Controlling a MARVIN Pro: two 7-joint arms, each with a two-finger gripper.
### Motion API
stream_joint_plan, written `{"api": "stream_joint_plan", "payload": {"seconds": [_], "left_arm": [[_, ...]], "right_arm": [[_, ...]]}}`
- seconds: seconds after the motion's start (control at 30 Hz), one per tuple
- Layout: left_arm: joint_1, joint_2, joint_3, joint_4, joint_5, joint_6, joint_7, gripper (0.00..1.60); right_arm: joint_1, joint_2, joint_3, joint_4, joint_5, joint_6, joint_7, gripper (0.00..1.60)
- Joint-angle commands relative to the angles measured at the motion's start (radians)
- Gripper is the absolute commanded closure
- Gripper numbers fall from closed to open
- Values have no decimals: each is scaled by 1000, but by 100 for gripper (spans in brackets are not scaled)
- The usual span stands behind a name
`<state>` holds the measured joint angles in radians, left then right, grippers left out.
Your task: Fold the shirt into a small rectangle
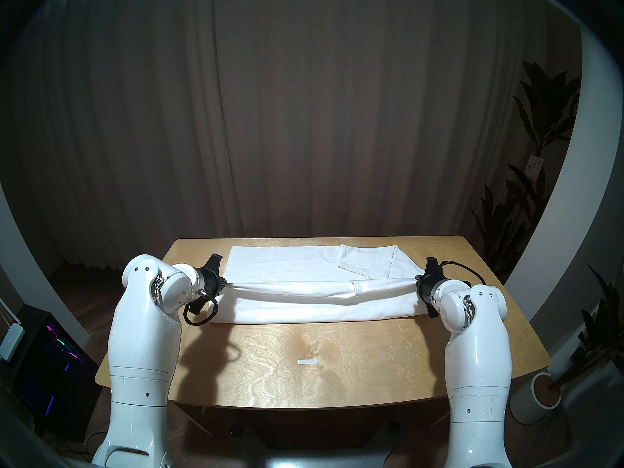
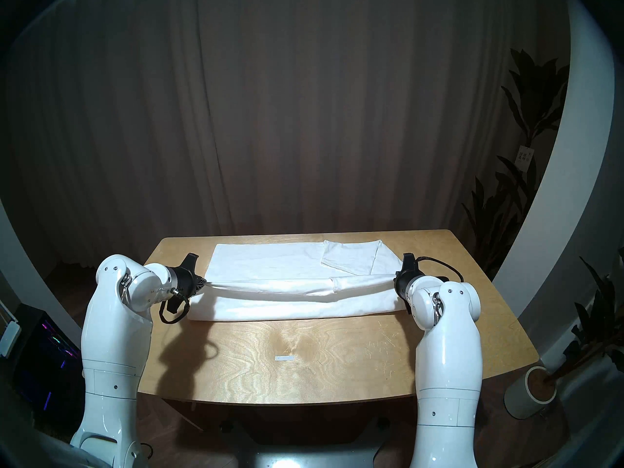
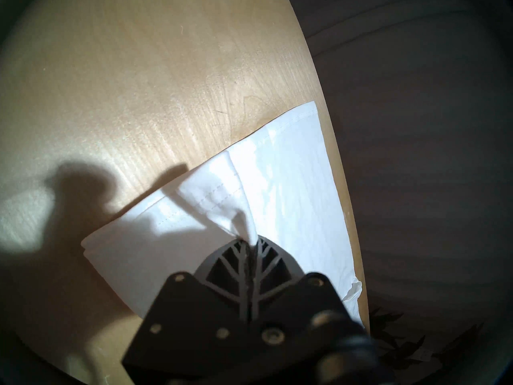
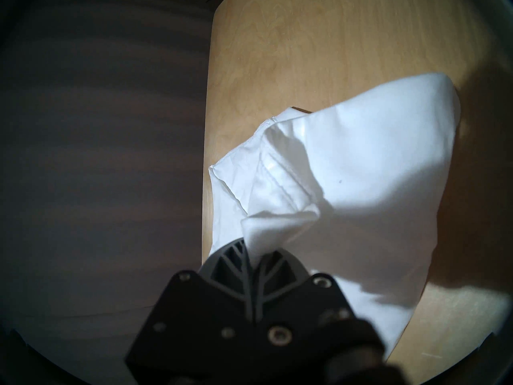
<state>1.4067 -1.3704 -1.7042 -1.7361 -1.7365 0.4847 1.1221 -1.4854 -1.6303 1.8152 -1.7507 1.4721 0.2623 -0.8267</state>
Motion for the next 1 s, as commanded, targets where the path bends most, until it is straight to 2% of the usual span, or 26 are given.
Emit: {"api": "stream_joint_plan", "payload": {"seconds": [0.0, 0.27, 0.53, 0.6, 0.63, 0.73, 0.77, 0.9, 0.97], "left_arm": [[-113, 4, 27, 24, 12, -23, -37, 160], [-185, -4, 72, 98, 37, -49, -73, 160], [-259, 0, 88, 189, 60, -71, -98, 160], [-249, 2, 88, 185, 61, -73, -105, 160], [-279, 1, 93, 215, 66, -78, -108, 160], [-290, 3, 96, 236, 73, -84, -119, 160], [-318, 3, 100, 260, 78, -85, -117, 160], [-326, 4, 104, 280, 84, -91, -129, 160], [-363, 2, 116, 321, 93, -95, -137, 160]], "right_arm": [[109, -16, -11, 35, -7, -43, -10, 160], [175, -23, -16, 105, -13, -80, -26, 160], [241, -10, -10, 178, -27, -110, -28, 160], [246, -8, -8, 185, -27, -113, -27, 160], [264, -4, -4, 204, -31, -121, -25, 160], [290, 2, -1, 227, -34, -130, -24, 160], [302, 5, 1, 238, -35, -133, -22, 160], [323, 12, 4, 263, -38, -138, -18, 160], [346, 18, 1, 293, -42, -138, -11, 160]]}}
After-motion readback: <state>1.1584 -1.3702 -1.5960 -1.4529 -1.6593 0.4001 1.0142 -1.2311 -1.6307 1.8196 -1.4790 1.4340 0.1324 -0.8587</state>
